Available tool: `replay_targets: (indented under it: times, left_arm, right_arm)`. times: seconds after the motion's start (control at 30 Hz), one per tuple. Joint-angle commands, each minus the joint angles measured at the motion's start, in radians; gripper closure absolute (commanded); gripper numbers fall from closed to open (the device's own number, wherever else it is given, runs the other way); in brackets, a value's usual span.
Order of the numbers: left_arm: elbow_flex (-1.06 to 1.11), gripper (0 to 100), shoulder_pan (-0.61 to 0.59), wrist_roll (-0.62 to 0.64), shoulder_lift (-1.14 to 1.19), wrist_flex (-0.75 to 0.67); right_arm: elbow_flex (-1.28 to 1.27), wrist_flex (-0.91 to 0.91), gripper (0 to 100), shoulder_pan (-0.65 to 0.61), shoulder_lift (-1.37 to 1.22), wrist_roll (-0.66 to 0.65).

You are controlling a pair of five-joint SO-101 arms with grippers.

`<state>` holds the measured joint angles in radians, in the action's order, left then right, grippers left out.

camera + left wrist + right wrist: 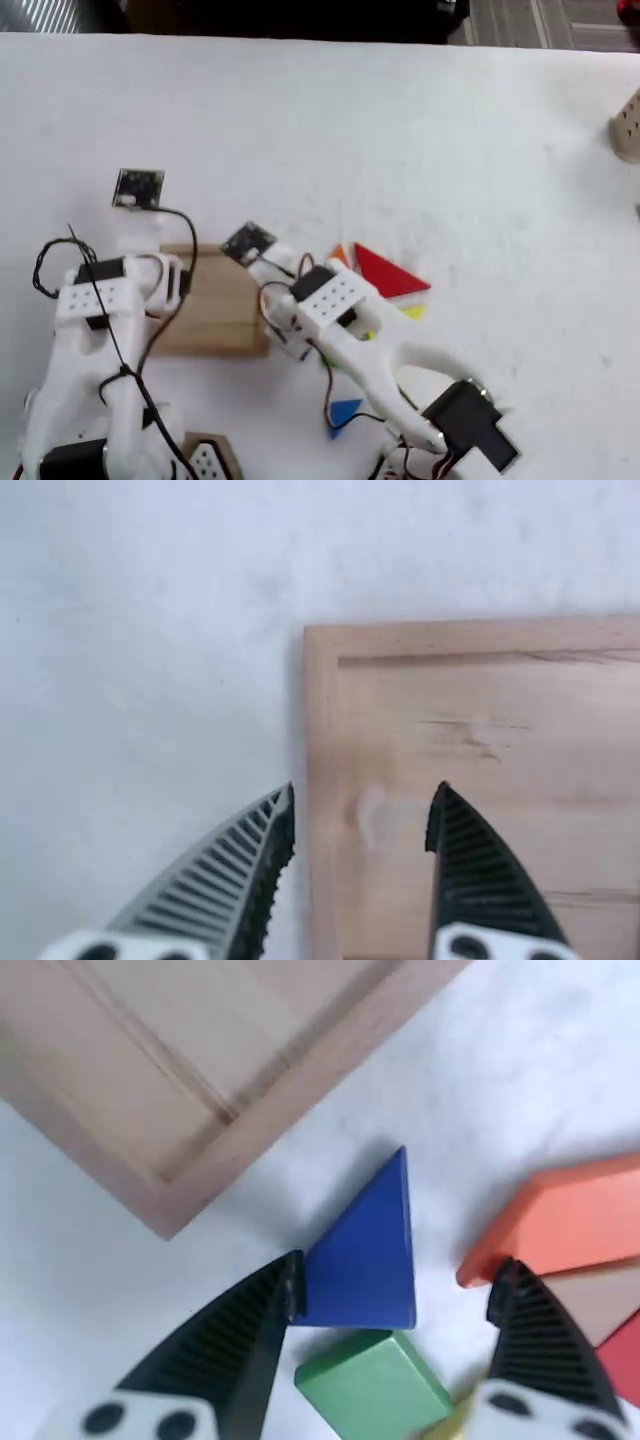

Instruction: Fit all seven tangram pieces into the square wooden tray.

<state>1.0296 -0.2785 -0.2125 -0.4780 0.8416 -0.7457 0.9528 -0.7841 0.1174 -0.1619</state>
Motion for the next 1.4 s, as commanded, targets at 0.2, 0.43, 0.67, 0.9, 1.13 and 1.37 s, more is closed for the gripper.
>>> replay_targets:
  times: [0.2, 0.43, 0.67, 0.9, 1.13, 1.37]
  left_arm:
    - [-0.011, 77, -0.008, -0.006, -0.035, -0.043]
    - [-0.008, 77, -0.008, -0.003, -0.033, -0.043]
    - [-0.008, 77, -0.008, -0.002, -0.033, -0.037]
    - [-0.006, 77, -0.008, -0.002, -0.033, -0.038]
    - [-0.005, 77, -0.008, -0.009, -0.033, -0.054]
    - [0.008, 77, -0.008, -0.009, -0.033, -0.077]
  right_arm:
    - [-0.032, -0.094, 70.0, -0.007, 0.036, 0.049]
    - [-0.015, -0.122, 70.0, 0.033, 0.045, 0.041]
    - [0.025, -0.09, 70.0, 0.128, 0.05, 0.041]
    - [-0.048, -0.018, 70.0, 0.081, 0.143, 0.051]
    - [-0.084, -0.062, 70.0, 0.033, 0.124, 0.184]
    - [0.0, -0.062, 70.0, 0.002, -0.035, 0.281]
